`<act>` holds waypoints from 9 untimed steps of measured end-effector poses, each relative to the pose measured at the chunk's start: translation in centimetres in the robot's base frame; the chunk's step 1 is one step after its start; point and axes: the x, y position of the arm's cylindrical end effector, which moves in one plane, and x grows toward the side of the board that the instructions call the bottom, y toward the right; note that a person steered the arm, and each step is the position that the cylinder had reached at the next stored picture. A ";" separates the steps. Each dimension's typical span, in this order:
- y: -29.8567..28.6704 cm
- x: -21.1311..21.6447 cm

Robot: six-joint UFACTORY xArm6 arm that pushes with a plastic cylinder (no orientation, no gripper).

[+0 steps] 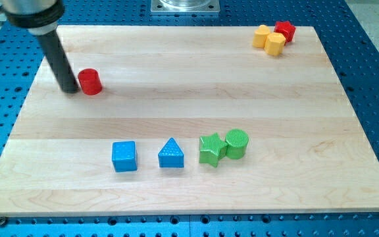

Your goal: Move the red circle diagonal to the blue triangle

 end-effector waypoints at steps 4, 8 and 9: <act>9.4 0.9; 23.0 5.0; 25.9 7.6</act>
